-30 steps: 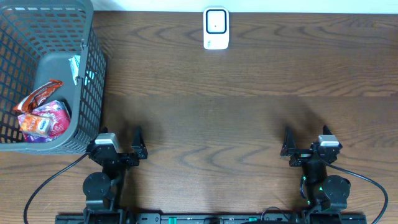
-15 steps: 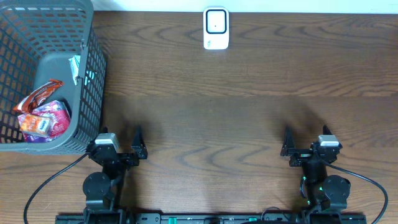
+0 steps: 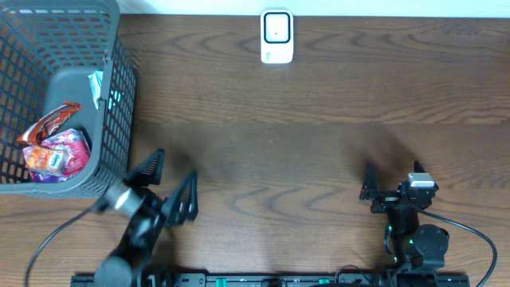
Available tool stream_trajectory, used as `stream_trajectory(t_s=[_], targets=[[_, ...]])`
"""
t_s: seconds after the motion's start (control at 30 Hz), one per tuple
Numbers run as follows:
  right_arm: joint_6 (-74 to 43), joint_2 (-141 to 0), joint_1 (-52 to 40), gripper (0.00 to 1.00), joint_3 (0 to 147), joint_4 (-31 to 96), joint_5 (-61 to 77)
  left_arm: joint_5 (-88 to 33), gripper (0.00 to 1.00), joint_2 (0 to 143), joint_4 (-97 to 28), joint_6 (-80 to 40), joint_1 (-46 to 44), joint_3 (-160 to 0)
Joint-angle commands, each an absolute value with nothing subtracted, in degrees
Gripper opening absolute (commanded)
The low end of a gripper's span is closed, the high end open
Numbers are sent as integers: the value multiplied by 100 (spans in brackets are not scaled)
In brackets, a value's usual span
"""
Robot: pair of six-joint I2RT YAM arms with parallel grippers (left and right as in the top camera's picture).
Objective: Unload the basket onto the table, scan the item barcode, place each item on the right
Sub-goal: 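Reach the left gripper into the basket and grasp the orange snack packet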
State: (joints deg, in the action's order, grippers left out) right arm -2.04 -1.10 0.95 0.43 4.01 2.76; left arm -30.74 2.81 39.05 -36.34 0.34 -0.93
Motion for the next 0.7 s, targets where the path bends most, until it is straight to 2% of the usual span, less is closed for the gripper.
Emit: stream_trajectory(t_s=[0.0,0.1,0.17,0.33,0.4,0.53,0.67], targets=[[-121,-115,108,99,32,412,246,-3378,98,270,4469,-3745,58,-519],[-119,-115,108,99,32,412,246,-2897,98,495,3758,-3068,58,-1393],[-119,-115,108,99,32,412,246,-2475,98,921,2679,-2115,58,-2329],[-119,-115,108,99,32,412,246,-82,98,3103,-1214,-191,58,-5422],[-119,-115,108,99,32,412,246,489,97,4080,-2408,344,71,-6560],[-121,-115,108,99,32,412,246,1918,97,6036,-3907,27,548,-8608],[-119,-115,108,99,32,412,246,1953,98,7319,-4171,-480,1466,-9612]])
